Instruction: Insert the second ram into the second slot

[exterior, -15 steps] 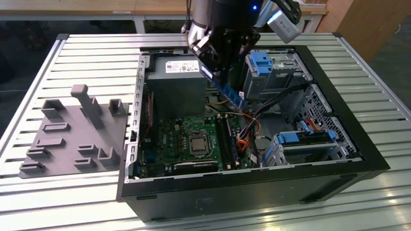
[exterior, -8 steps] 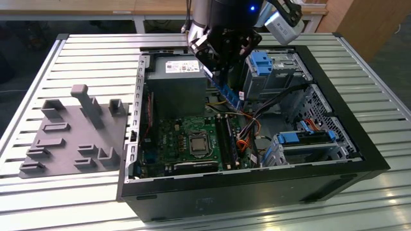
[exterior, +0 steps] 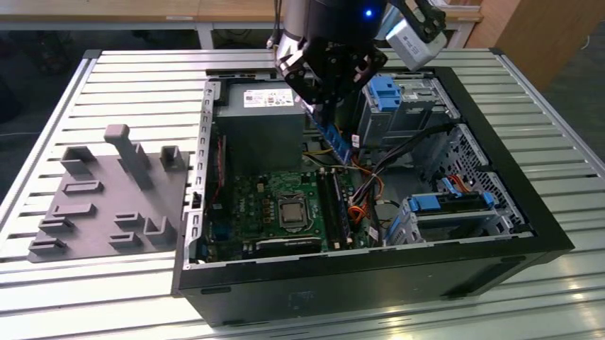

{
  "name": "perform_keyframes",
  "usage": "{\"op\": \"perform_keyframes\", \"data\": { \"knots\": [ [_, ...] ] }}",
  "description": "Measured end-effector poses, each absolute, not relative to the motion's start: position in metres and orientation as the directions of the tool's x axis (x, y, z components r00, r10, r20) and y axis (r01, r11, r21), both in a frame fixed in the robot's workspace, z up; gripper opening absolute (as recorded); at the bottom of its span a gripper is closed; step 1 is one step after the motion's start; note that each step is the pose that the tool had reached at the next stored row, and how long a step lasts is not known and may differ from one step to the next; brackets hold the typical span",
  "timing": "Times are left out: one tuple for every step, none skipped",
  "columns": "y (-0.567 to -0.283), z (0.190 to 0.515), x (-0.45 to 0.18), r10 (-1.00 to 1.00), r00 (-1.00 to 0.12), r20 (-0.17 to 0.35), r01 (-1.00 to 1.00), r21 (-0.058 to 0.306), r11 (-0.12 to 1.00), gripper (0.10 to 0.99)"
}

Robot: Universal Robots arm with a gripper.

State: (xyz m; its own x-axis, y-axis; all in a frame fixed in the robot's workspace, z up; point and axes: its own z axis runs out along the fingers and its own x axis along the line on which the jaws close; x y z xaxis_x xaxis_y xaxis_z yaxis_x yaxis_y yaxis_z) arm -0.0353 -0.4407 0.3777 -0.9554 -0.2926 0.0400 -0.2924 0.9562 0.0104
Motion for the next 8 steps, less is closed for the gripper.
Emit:
{"op": "perform_keyframes", "data": {
  "knots": [
    [-0.4407,0.3777,-0.0354,-0.284,-0.958,0.04,-0.284,0.01,0.959,0.133],
    [-0.4407,0.3776,-0.0354,-0.276,-0.96,0.04,-0.275,0.01,0.961,0.133],
    [-0.4407,0.3775,-0.0353,-0.267,-0.963,0.04,-0.267,0.009,0.964,0.133],
    [-0.4407,0.3775,-0.0353,-0.258,-0.965,0.04,-0.258,0.009,0.966,0.133],
    [-0.4407,0.3774,-0.0353,-0.249,-0.968,0.041,-0.249,0.008,0.969,0.133],
    [-0.4407,0.3774,-0.0353,-0.24,-0.97,0.041,-0.24,0.008,0.971,0.133],
    [-0.4407,0.3774,-0.0353,-0.231,-0.972,0.041,-0.231,0.007,0.973,0.133],
    [-0.4407,0.3774,-0.0354,-0.222,-0.974,0.041,-0.222,0.007,0.975,0.133]
  ]
}}
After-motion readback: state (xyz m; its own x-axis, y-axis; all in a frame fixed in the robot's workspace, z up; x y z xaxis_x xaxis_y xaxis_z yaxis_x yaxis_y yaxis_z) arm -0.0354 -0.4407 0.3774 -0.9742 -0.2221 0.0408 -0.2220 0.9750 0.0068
